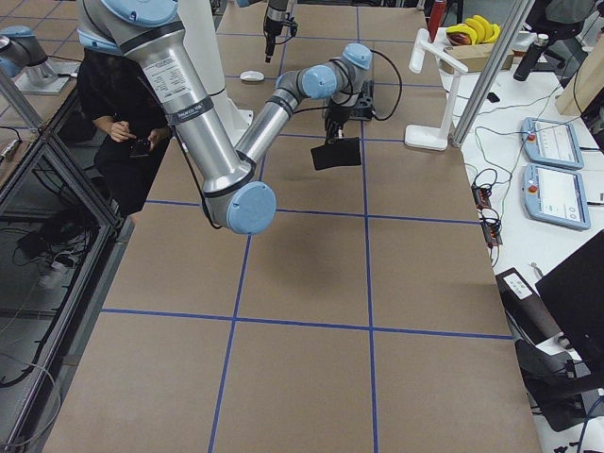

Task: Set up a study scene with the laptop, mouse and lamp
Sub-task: 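Lift the mousepad with the right gripper and carry it beside the laptop, then release the mousepad and raise the right gripper away from it, then grasp the white mouse with the left gripper and lift it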

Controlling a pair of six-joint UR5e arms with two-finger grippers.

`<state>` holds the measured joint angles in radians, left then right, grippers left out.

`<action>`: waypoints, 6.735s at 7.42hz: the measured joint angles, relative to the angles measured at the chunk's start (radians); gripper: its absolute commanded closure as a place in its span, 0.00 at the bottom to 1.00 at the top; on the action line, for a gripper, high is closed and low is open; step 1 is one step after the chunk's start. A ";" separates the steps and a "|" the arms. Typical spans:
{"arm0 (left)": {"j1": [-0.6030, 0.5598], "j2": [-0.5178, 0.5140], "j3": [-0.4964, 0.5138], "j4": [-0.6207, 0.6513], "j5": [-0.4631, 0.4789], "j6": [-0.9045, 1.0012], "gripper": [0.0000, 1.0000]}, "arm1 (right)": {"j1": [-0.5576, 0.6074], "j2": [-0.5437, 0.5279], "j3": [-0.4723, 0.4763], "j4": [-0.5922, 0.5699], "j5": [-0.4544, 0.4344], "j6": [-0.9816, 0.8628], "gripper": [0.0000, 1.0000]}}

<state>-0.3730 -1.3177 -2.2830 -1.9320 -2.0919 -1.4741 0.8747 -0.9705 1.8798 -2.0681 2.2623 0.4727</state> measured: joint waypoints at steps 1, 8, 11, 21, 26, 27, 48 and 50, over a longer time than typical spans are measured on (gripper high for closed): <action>0.022 0.007 -0.002 -0.002 0.025 -0.032 0.10 | 0.024 0.090 -0.085 -0.008 0.015 -0.003 0.90; 0.155 0.012 0.001 -0.004 0.131 -0.117 0.13 | 0.082 0.480 -0.313 -0.278 0.088 0.000 0.01; 0.165 0.012 0.010 -0.004 0.132 -0.111 0.13 | 0.082 0.481 -0.291 -0.297 0.080 -0.005 0.00; 0.234 0.026 0.137 -0.158 0.108 -0.091 0.13 | 0.083 0.265 -0.116 -0.143 0.011 -0.088 0.00; 0.251 0.020 0.157 -0.158 0.098 -0.099 0.14 | 0.082 0.257 -0.113 -0.142 -0.024 -0.091 0.00; 0.251 0.018 0.162 -0.161 0.095 -0.096 0.14 | 0.082 0.257 -0.113 -0.142 -0.031 -0.091 0.00; 0.085 -0.028 0.120 -0.159 -0.026 -0.020 0.38 | 0.076 0.257 -0.107 -0.127 -0.057 -0.106 0.00; 0.021 -0.081 0.121 -0.154 -0.053 -0.005 0.38 | 0.081 0.215 -0.054 -0.128 -0.061 -0.105 0.00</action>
<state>-0.3522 -1.3985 -2.1617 -2.0861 -2.1444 -1.4787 0.9562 -0.7556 1.8259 -2.1961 2.2015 0.3680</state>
